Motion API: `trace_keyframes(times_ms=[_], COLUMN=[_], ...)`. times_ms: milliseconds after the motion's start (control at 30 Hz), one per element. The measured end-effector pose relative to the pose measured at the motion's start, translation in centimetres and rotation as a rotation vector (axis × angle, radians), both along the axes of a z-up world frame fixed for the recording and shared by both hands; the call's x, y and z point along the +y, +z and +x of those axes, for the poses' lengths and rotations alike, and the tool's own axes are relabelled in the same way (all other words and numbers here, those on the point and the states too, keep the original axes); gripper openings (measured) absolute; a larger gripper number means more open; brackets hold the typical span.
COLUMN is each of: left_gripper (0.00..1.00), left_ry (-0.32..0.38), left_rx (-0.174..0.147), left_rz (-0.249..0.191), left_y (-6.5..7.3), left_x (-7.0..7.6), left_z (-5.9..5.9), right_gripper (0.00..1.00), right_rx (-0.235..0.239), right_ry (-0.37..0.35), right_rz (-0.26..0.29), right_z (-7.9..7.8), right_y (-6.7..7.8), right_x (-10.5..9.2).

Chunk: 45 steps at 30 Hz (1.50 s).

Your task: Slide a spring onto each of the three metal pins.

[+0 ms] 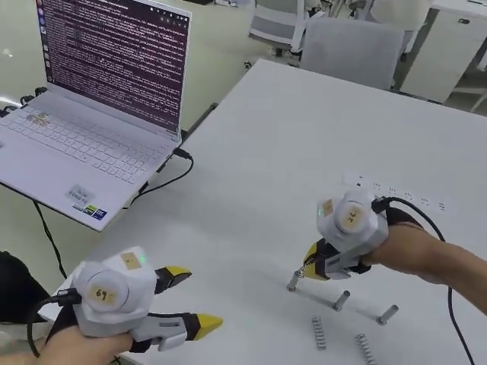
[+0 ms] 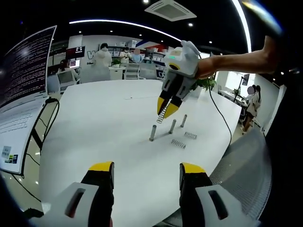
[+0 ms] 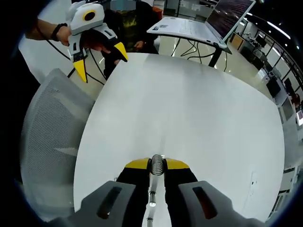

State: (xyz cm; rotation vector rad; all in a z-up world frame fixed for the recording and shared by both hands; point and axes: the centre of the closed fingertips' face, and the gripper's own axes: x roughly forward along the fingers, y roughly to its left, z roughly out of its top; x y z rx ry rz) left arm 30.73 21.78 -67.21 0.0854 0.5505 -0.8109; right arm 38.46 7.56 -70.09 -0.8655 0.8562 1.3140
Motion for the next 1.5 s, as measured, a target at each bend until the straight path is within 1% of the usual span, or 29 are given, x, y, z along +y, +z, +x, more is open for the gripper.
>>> trace_keyframes(times_ms=[100,267,400,567,733,900,1233,1333,1500], left_gripper=[0.50,0.50,0.49,0.49,0.48,0.48,0.47,0.47,0.47], left_ry=[0.005,0.009,0.010,0.013,0.015,0.015,0.017,0.019,0.022], left_rx=[0.002,0.006,0.012,0.019,0.024,0.028,0.033,0.033,0.034], left_rz=[-0.003,-0.004,-0.003,-0.006,-0.003,-0.003,-0.002,-0.002,0.000], left_y=[0.0,-0.1,-0.2,-0.3,-0.5,-0.6,-0.8,-0.8,-0.9], left_x=[0.0,-0.1,-0.1,-0.1,-0.1,0.0,0.1,0.2,0.4], left_z=[0.0,0.0,-0.1,-0.1,-0.1,-0.2,-0.2,-0.2,-0.2], right_gripper=[0.08,0.08,0.08,0.08,0.09,0.09,0.09,0.09,0.09], right_rx=[-0.001,0.001,0.004,0.010,0.008,0.014,0.022,0.033,0.031], right_ry=[0.011,0.025,0.040,0.044,0.050,0.064,0.092,0.096,0.107], right_rz=[-0.014,-0.020,-0.042,-0.039,-0.046,-0.059,-0.103,-0.112,-0.135], right_z=[0.2,0.4,0.6,0.8,0.9,0.9,0.8,0.7,0.6], right_y=[-0.4,-0.9,-1.5,-1.8,-2.0,-2.6,-4.3,-4.8,-5.8], right_x=[0.0,0.0,-0.3,-0.1,0.0,0.1,0.4,0.5,0.6])
